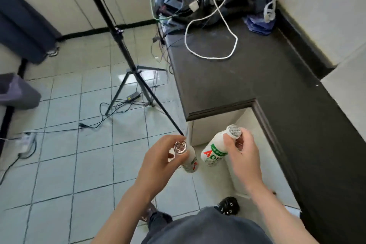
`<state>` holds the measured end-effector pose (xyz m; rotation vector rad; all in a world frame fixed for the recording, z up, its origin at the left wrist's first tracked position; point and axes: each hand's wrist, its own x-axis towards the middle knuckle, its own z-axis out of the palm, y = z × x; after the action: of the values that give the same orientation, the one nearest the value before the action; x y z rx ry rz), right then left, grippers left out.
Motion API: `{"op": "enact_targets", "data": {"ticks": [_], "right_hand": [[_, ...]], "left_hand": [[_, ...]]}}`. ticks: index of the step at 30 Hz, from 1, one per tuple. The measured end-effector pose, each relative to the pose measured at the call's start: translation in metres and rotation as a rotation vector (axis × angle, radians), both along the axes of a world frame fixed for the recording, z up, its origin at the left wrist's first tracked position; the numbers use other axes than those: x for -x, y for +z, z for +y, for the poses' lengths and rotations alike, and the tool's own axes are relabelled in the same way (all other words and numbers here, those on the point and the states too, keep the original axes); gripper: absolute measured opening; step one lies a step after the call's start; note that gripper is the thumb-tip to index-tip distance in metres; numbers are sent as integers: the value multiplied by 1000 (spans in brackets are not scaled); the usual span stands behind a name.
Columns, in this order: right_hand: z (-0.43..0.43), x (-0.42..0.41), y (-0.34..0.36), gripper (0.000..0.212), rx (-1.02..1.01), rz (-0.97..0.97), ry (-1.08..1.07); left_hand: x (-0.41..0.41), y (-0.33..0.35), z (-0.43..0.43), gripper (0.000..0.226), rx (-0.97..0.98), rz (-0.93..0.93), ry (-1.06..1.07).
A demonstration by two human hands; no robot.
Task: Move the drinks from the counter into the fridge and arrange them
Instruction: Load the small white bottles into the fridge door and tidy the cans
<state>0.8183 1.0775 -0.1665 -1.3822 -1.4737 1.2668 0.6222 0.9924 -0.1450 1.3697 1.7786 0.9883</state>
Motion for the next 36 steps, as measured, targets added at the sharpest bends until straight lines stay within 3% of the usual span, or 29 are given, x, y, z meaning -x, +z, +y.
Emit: {"op": "enact_targets", "data": {"ticks": [13, 17, 27, 36], "right_hand": [[-112, 303, 2, 10, -39, -2, 421], [-141, 373, 16, 18, -63, -4, 570], [-230, 579, 2, 7, -54, -32, 1024], [-363, 812, 6, 17, -35, 40, 1385]], "left_hand": [[259, -13, -223, 40, 14, -15, 638], [312, -5, -272, 39, -37, -45, 827], [406, -16, -385, 40, -58, -165, 1304], [539, 5, -508, 49, 31, 47, 1661]]}}
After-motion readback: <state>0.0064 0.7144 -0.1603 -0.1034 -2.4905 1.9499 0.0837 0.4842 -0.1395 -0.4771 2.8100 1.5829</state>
